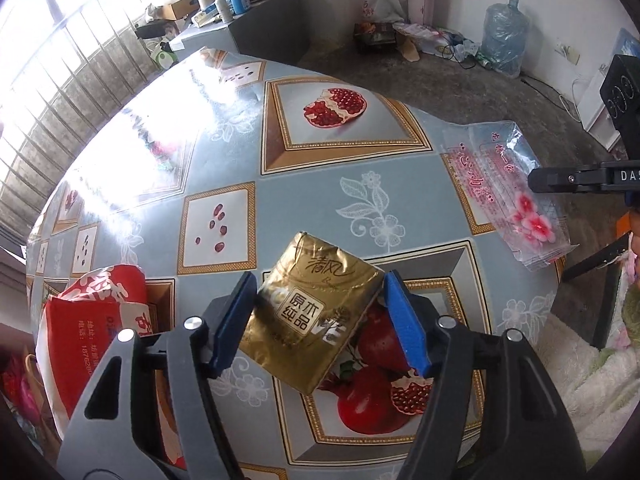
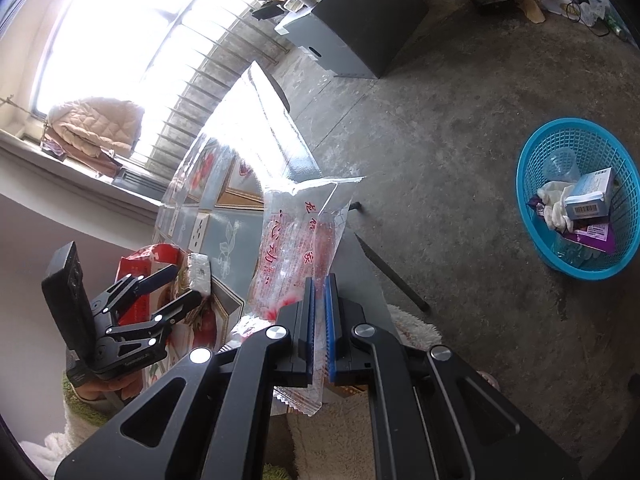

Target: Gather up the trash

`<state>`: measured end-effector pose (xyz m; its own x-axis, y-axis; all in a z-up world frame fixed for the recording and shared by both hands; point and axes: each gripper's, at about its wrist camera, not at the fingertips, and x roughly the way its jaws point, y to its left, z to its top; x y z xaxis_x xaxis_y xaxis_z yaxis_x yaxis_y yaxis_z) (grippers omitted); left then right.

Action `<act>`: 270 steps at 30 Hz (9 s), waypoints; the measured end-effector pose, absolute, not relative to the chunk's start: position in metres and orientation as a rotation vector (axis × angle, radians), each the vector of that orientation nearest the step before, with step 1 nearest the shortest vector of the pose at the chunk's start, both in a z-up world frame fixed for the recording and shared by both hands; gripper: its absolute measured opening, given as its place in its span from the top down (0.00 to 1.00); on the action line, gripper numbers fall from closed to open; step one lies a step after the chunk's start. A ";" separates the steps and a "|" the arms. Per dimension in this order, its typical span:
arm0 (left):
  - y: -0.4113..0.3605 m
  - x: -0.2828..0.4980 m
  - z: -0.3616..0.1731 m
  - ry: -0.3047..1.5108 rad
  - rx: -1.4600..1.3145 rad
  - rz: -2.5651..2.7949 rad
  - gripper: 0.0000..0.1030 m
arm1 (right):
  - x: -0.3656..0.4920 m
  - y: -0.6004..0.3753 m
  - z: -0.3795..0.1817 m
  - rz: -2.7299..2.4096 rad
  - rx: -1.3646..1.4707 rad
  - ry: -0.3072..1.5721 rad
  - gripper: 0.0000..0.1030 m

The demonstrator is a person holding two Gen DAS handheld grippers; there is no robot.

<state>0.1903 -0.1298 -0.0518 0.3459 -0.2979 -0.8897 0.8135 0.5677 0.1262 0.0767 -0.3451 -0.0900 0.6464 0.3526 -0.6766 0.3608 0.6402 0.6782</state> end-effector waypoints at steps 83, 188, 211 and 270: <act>-0.493 0.139 -0.113 1.199 0.472 -1.126 0.21 | -0.111 -0.567 -0.245 -0.776 1.329 0.686 0.66; 0.057 0.153 -0.063 0.947 -0.078 -0.745 1.00 | 0.151 -0.202 -0.024 0.188 0.394 0.963 0.72; 0.030 0.151 -0.052 0.921 0.003 -0.772 1.00 | 0.186 -0.174 -0.041 0.172 0.244 1.041 0.78; -0.464 0.164 -0.156 1.264 0.418 -1.003 1.00 | -0.054 -0.588 -0.225 -0.739 1.264 0.735 0.97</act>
<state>0.1642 -0.4644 -0.1556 -0.0273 -0.3903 -0.9203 0.8075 0.5341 -0.2505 -0.0541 -0.5880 -0.2252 0.5678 -0.0803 -0.8192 0.8196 0.1471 0.5537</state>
